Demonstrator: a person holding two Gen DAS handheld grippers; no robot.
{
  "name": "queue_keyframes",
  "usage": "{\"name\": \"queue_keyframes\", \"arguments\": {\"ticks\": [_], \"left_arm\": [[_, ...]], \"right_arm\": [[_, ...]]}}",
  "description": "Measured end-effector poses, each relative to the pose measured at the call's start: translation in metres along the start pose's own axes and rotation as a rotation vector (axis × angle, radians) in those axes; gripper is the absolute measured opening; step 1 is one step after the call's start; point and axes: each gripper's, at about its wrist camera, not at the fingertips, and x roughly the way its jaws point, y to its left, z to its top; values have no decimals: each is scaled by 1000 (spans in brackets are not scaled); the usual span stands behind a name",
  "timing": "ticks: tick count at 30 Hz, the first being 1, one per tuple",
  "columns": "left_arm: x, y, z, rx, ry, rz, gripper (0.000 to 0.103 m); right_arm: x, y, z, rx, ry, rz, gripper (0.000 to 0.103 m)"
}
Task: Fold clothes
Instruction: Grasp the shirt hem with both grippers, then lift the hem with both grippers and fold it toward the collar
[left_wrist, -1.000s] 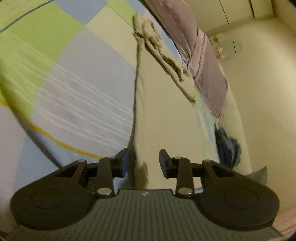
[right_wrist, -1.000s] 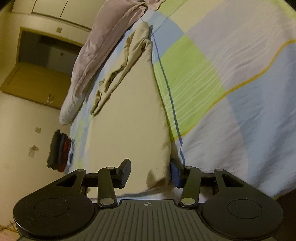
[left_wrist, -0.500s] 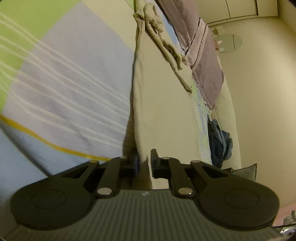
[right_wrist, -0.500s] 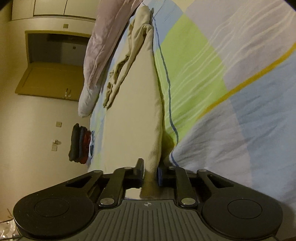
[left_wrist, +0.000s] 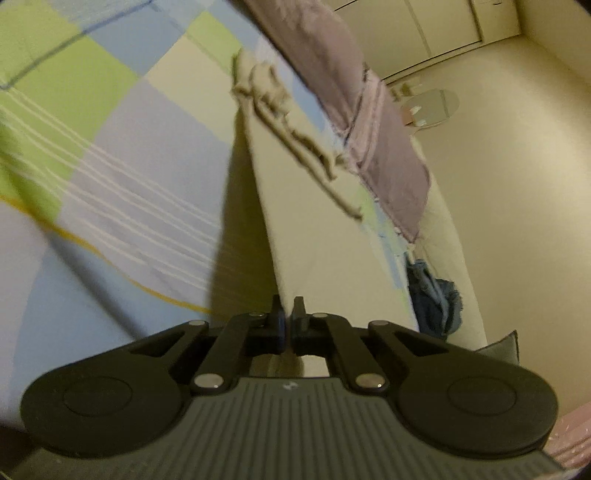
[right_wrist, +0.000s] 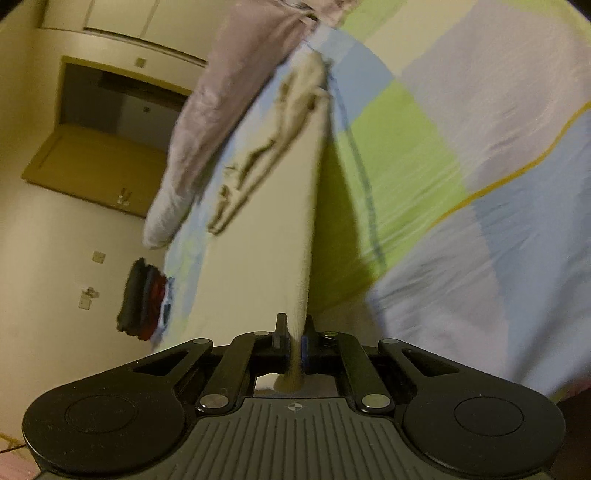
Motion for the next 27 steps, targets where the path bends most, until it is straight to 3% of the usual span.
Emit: {"name": "queue_keyframes", "arguments": {"ticks": [8,13,16,21,27], "left_arm": [[-85,-7,-74,-9,-58,-60,1],[-126,-2,-129,-50,-68,-65,1],[-141,1,-145,-77,-74,-71,1],[-143,-6,-132,-79,-98,-91,1],[-128,-24,-76,-70,-125,-128,1]], "right_arm": [[-57,32,-79,-5,-61,64,3],[-89,29,-145,37,-84,78,3],[-104,24,-177,67,-86,78,3],[-106,31,-180,72,-93,88,3],[-103,56,-127,-14,-105,118,4]]}}
